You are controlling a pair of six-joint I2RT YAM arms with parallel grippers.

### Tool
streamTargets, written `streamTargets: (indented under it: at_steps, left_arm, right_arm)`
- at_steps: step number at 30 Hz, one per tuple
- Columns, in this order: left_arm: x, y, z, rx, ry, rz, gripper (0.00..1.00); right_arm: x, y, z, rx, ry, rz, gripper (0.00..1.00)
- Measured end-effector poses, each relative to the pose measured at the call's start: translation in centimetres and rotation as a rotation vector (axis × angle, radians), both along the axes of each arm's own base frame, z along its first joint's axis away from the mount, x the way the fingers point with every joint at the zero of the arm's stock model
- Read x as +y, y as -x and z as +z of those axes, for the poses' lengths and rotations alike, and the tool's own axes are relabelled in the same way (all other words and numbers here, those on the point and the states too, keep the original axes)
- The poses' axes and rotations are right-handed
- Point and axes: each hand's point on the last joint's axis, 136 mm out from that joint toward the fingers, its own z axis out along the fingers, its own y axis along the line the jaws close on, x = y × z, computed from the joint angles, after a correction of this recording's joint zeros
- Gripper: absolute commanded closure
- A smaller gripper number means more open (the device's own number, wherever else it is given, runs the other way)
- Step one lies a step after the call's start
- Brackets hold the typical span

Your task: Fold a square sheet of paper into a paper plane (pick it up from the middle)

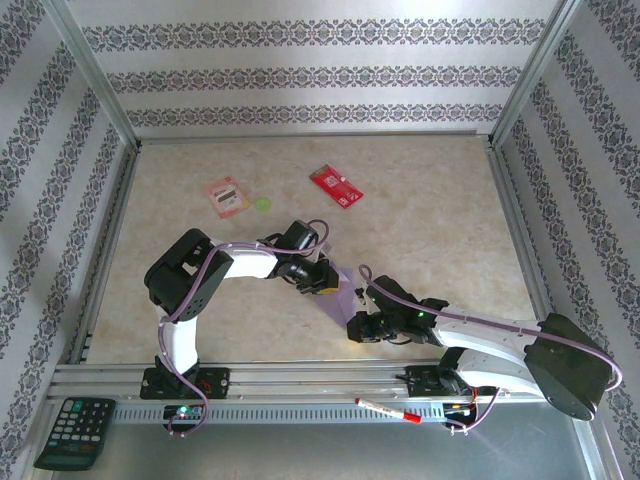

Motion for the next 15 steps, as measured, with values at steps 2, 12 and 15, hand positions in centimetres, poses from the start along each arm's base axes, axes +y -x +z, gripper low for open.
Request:
streamTargets:
  at_steps: [2,12,15]
  left_arm:
    - [0.0,0.0,0.0,-0.001,0.0,-0.001,0.84]
    - [0.0,0.0,0.0,-0.003,0.0,-0.003,0.84]
    - [0.0,0.0,0.0,-0.004,0.001,-0.004,0.84]
  right_arm:
    - [-0.01,-0.05,0.01,0.0,-0.001,-0.002,0.93]
    - [-0.35,-0.77,0.04,-0.001,-0.002,-0.032,0.94]
    - [-0.39,-0.79,-0.04,0.0,-0.001,-0.034,0.94]
